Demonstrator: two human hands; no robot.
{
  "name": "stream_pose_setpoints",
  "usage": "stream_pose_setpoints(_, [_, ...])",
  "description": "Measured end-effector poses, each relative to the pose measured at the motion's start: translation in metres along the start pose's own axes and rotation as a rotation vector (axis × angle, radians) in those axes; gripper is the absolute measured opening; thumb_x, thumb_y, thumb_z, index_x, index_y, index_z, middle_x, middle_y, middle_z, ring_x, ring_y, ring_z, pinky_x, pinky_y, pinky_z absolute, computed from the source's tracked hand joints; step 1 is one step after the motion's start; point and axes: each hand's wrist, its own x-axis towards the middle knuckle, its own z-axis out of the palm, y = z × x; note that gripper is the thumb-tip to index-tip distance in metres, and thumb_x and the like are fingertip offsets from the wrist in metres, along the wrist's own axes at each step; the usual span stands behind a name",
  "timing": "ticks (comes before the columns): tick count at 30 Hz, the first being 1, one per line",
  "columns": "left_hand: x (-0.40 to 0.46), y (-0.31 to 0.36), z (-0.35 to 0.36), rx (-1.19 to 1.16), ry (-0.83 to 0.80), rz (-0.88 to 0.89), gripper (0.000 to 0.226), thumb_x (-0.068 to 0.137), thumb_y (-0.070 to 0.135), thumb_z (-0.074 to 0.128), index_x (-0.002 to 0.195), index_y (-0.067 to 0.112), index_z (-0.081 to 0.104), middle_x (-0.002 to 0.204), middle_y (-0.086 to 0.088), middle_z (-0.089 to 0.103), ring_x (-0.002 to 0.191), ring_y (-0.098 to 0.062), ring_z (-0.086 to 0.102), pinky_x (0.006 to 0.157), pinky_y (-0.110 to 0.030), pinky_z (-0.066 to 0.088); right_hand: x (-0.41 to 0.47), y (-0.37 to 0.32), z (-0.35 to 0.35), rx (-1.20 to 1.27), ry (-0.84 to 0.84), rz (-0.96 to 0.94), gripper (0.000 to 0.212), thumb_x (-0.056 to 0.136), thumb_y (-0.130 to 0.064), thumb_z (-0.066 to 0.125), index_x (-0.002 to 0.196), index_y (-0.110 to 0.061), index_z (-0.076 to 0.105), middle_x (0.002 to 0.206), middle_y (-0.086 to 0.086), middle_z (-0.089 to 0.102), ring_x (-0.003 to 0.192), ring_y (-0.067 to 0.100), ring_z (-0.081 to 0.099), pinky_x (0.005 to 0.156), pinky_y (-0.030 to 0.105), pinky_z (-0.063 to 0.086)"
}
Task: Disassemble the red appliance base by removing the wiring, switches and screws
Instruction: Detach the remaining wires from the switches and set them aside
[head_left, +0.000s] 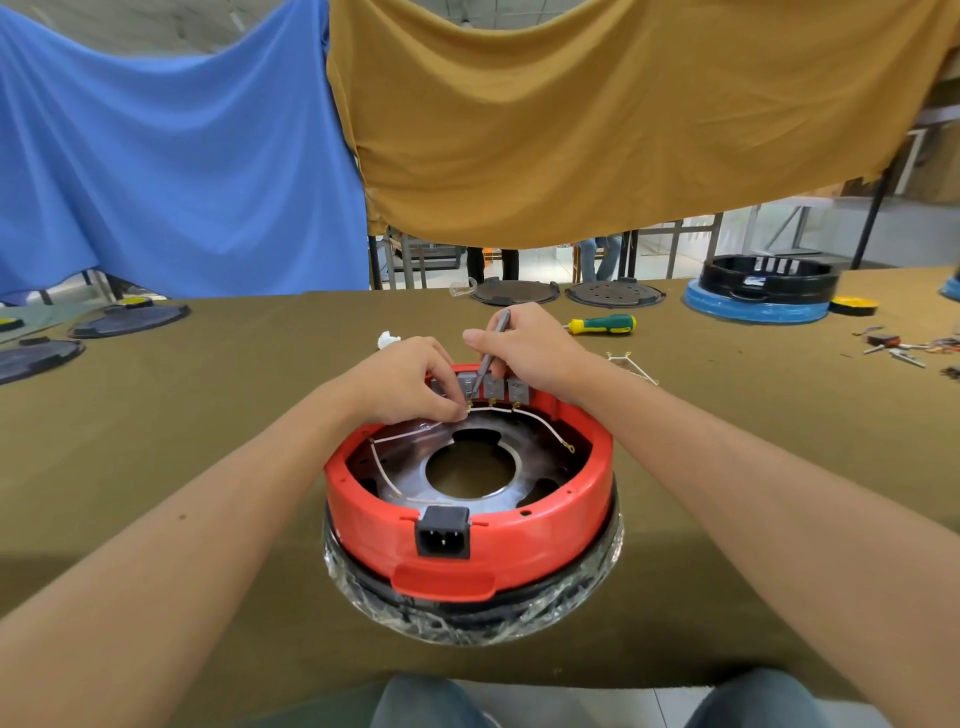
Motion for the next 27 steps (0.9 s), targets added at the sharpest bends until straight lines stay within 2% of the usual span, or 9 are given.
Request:
stream_pose_setpoints(9, [0.0012, -0.0007, -0.0004, -0.017, -0.011, 0.001, 0.006, 0.077, 0.022, 0.079, 0.075, 0.027, 0.080, 0.094, 0.014, 0.061, 0.090, 0.019, 0.047, 0.068, -0.003, 0.036, 0.0033, -0.0011, -0.0018, 0.057, -0.013, 0.068, 0.031, 0.097, -0.032, 0.062, 0.075, -0.010, 0.062, 0.060, 0.003, 0.060, 0.057, 0.012, 0.054, 0.062, 0.028, 0.044])
stream_pose_setpoints(14, [0.0011, -0.0009, -0.0003, -0.015, -0.018, 0.000, 0.007, 0.077, 0.024, 0.080, 0.073, 0.030, 0.078, 0.098, 0.014, 0.059, 0.091, 0.020, 0.046, 0.072, -0.009, 0.036, 0.0034, 0.0001, 0.0006, 0.032, 0.000, 0.055, 0.031, 0.097, -0.035, 0.062, 0.076, -0.011, 0.062, 0.061, 0.002, 0.063, 0.058, 0.013, 0.057, 0.066, 0.031, 0.047])
stream_pose_setpoints(23, [0.0016, -0.0013, -0.0002, 0.002, -0.028, -0.002, 0.007, 0.077, 0.025, 0.079, 0.073, 0.031, 0.078, 0.101, 0.015, 0.058, 0.092, 0.022, 0.044, 0.073, -0.012, 0.036, 0.0045, -0.0007, 0.0000, 0.021, -0.039, 0.063, 0.031, 0.096, -0.034, 0.063, 0.071, -0.016, 0.056, 0.057, -0.002, 0.057, 0.054, 0.011, 0.051, 0.059, 0.027, 0.042])
stream_pose_setpoints(27, [0.0022, -0.0017, 0.0004, 0.005, -0.021, -0.001, 0.007, 0.077, 0.024, 0.079, 0.073, 0.030, 0.078, 0.098, 0.015, 0.059, 0.091, 0.022, 0.045, 0.072, -0.012, 0.035, 0.0025, 0.0010, -0.0001, 0.051, -0.029, 0.046, 0.033, 0.097, -0.033, 0.062, 0.070, -0.015, 0.056, 0.057, 0.000, 0.057, 0.055, 0.012, 0.051, 0.062, 0.029, 0.044])
